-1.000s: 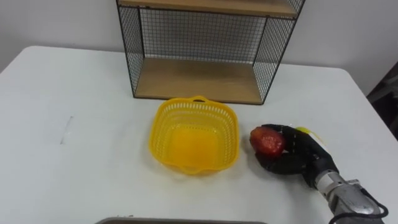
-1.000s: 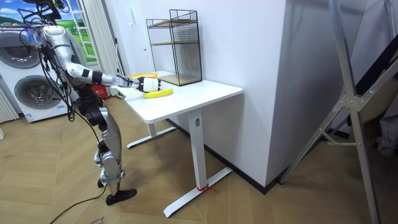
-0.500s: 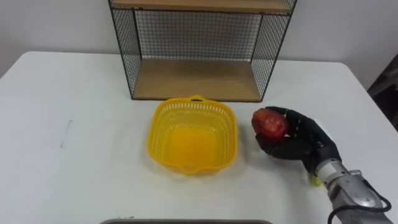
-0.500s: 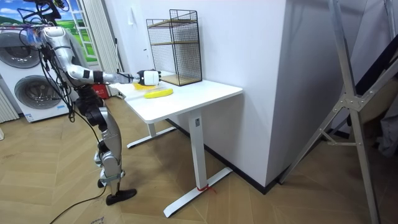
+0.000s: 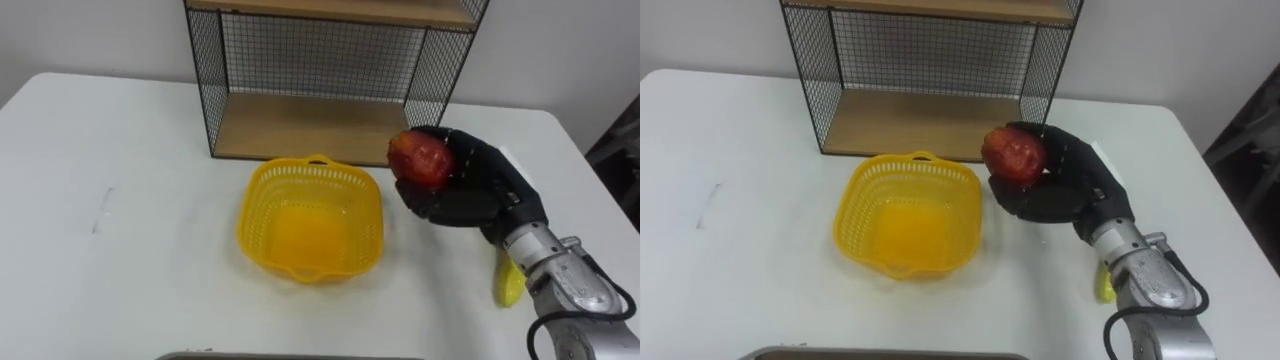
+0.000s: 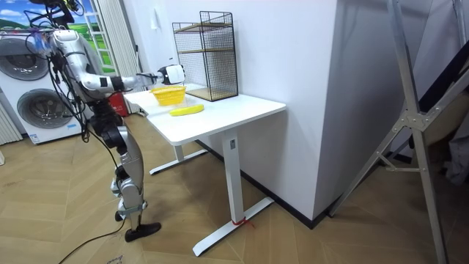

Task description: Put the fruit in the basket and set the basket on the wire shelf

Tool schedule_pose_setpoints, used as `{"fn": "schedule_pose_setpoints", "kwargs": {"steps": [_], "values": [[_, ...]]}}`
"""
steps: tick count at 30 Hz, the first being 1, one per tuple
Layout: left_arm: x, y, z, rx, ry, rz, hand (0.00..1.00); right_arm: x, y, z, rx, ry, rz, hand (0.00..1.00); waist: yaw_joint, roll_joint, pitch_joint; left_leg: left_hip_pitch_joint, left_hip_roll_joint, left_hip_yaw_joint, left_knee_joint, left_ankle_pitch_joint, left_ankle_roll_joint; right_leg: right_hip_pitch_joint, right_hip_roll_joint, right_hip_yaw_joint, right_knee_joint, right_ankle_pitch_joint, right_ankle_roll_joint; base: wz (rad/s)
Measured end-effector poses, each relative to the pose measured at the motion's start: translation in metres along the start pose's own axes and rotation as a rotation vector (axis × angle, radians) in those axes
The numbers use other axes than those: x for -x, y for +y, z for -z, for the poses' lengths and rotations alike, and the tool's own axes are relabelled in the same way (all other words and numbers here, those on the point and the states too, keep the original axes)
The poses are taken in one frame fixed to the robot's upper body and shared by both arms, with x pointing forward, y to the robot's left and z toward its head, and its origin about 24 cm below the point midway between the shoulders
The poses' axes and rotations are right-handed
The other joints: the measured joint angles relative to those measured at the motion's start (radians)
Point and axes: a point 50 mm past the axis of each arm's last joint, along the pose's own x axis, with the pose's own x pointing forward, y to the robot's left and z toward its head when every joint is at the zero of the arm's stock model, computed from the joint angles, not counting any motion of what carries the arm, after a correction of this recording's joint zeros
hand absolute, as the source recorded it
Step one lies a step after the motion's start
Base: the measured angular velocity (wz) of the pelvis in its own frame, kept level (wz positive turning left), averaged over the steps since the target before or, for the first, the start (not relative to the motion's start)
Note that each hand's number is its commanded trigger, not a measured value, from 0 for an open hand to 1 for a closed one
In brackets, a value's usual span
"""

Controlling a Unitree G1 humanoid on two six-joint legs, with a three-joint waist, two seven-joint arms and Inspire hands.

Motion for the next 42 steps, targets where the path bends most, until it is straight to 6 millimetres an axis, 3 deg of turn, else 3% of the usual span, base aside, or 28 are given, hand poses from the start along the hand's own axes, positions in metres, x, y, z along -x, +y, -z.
{"fn": "schedule_pose_setpoints", "kwargs": {"steps": [7,12,18,26,29,34,38,42], "values": [[0.0,0.001,0.0,0.003,-0.002,-0.003,0.0,-0.005,0.005,-0.013,0.124,-0.031,-0.02,1.0,0.003,-0.007,-0.003,0.002,0.001,0.005,0.0,0.0,0.0,-0.005,0.0,0.005,0.005,0.0,0.0,-0.01],[0.0,0.003,-0.001,-0.01,-0.007,-0.003,0.0,-0.014,0.013,-0.028,0.194,-0.083,-0.059,1.0,0.011,-0.01,0.0035,-0.006,0.001,0.012,0.004,0.0,0.0,-0.009,-0.001,0.011,0.016,0.0,0.0,-0.04],[0.0,0.006,-0.003,-0.015,-0.012,-0.008,0.0,-0.019,0.02,-0.036,0.286,-0.105,-0.088,1.0,0.028,-0.015,0.0035,-0.017,0.001,0.011,0.008,0.0,0.0,-0.025,-0.001,0.011,0.017,0.001,-0.001,0.0],[-0.002,0.007,-0.013,-0.034,-0.035,-0.007,0.0,-0.021,0.039,-0.031,0.473,-0.055,-0.202,1.0,0.034,-0.021,-0.002,-0.036,0.001,0.007,0.014,0.0,0.0,-0.038,-0.001,0.01,0.019,0.002,-0.002,0.01],[-0.002,0.007,-0.013,-0.041,-0.034,-0.008,0.0,-0.021,0.039,-0.028,0.499,-0.029,-0.212,1.0,0.044,-0.023,-0.0009,-0.031,0.001,0.003,0.012,0.0,0.0,-0.032,-0.001,0.008,0.019,0.002,-0.002,0.0],[-0.002,0.011,-0.017,-0.067,-0.045,-0.013,0.0,-0.022,0.041,-0.028,0.532,-0.024,-0.222,1.0,0.054,-0.039,0.0124,-0.031,0.001,-0.002,0.011,0.0,0.0,-0.025,-0.004,-0.003,0.019,0.002,-0.002,0.06],[-0.002,0.011,-0.014,-0.068,-0.034,-0.013,0.0,-0.023,0.049,-0.024,0.545,-0.012,-0.271,1.0,0.065,-0.056,0.0125,-0.037,-0.001,-0.006,0.017,0.0,0.0,-0.025,-0.004,-0.007,0.018,0.002,-0.002,0.03],[-0.002,0.013,-0.016,-0.069,-0.036,-0.016,0.0,-0.023,0.056,-0.019,0.548,0.014,-0.321,1.0,0.071,-0.057,0.0112,-0.043,-0.001,-0.013,0.018,0.0,0.0,-0.026,-0.005,-0.014,0.017,0.002,-0.002,0.05]]}}
